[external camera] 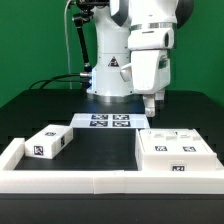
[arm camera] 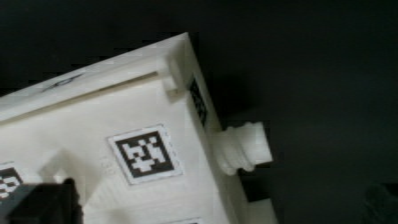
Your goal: Assemble cabinet
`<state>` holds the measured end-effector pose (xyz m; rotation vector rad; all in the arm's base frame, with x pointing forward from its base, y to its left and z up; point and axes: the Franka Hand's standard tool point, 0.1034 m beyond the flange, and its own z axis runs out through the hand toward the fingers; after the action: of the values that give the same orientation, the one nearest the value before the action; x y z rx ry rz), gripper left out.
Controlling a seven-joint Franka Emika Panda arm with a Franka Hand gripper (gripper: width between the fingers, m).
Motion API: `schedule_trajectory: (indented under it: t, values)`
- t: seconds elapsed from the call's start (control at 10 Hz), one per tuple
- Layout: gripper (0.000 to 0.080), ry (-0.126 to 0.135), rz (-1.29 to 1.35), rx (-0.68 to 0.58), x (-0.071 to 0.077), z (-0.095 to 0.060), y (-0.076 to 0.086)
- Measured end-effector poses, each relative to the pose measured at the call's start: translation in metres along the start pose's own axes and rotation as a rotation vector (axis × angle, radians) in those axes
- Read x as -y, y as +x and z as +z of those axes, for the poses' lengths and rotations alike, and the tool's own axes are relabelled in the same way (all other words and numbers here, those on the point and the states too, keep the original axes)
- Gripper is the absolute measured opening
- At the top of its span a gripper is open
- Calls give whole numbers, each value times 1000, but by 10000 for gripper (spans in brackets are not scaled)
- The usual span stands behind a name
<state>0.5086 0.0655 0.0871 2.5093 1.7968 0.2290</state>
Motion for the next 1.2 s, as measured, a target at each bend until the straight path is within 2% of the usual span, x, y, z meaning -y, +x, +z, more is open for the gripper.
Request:
schedule_trajectory:
  t: [0.1,0.3,0.4,0.6,0.7,1.2]
  values:
    - [797,1,-1,0,1,0,0]
    - [797,-5,159,-9,7,2,-3]
    - [797,-20,287,-25,15,0,-1]
    - [797,-18,549,-41,30,3,12]
    - [797,-25,592,-52,31,5,13]
    - [797,5,911,-68,31,6,14]
